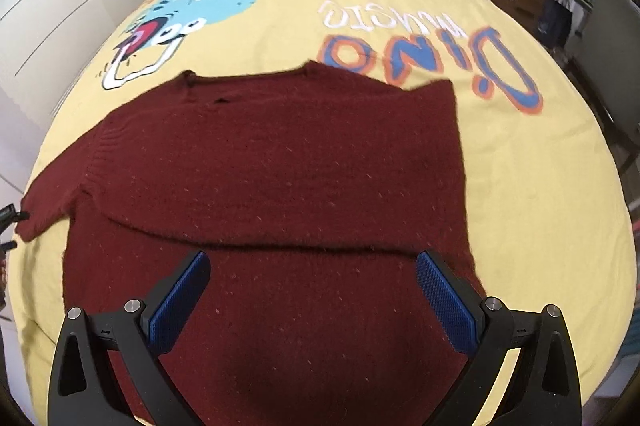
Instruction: Fold small clothes
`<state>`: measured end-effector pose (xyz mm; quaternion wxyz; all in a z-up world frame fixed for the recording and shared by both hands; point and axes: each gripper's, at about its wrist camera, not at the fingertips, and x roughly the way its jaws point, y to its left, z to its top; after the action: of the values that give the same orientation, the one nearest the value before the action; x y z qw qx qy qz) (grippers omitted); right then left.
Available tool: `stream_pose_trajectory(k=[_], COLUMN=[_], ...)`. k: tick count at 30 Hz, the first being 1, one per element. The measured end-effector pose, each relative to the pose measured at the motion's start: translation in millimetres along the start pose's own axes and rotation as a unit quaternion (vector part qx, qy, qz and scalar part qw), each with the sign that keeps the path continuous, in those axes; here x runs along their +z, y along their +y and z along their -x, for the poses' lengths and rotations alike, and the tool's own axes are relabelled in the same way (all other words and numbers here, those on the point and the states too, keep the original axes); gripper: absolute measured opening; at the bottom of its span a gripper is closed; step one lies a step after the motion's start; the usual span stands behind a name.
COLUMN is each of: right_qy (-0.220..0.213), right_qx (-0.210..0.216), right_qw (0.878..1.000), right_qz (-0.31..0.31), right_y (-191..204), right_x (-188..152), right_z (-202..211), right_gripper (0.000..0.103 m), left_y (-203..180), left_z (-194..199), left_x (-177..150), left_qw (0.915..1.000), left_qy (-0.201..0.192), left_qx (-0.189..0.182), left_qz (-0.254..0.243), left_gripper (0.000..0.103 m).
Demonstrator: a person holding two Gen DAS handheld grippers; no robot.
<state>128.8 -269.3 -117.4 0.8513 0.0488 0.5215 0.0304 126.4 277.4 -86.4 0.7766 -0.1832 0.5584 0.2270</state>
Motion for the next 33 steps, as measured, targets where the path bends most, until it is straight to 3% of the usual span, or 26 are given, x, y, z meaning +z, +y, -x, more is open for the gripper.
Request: stream_pose_trajectory(k=[6, 12, 15, 19, 22, 26, 33], right_qy=[0.018, 0.024, 0.025, 0.023, 0.018, 0.013, -0.006], right_qx=[-0.019, -0.026, -0.029, -0.033, -0.033, -0.034, -0.031], right_qw=[1.0, 0.999, 0.999, 0.999, 0.999, 0.999, 0.999], right_qz=[-0.005, -0.012, -0.007, -0.008, -0.01, -0.011, -0.009], right_y=[-10.1, -18.0, -19.3, -21.4, -22.2, -19.9, -13.5], right_x=[-9.5, -13.7, -14.7, -15.0, -14.0, -10.5, -0.8], right_z=[-5.2, -9.8, -9.6, -7.8, -5.0, -3.3, 4.4], right_gripper=[0.102, 0.102, 0.102, 0.102, 0.102, 0.102, 0.102], left_y=[56.3, 53.3, 51.0, 52.5, 47.3, 18.6, -68.8], left_z=[-21.4, -48.3, -50.3, -44.6, -33.1, 3.3, 66.9], left_x=[23.5, 38.9, 38.2, 48.7, 55.6, 54.6, 33.7], left_qw=[0.9959, 0.9919, 0.9938, 0.9963, 0.9974, 0.9985, 0.9841], left_qy=[0.014, 0.045, 0.048, 0.03, 0.017, -0.024, -0.064], left_qx=[-0.008, -0.035, -0.031, -0.039, -0.05, -0.033, -0.086], left_qz=[0.089, 0.114, 0.096, 0.071, 0.05, -0.036, -0.141], left_gripper=[0.102, 0.096, 0.076, 0.011, 0.01, 0.01, 0.01])
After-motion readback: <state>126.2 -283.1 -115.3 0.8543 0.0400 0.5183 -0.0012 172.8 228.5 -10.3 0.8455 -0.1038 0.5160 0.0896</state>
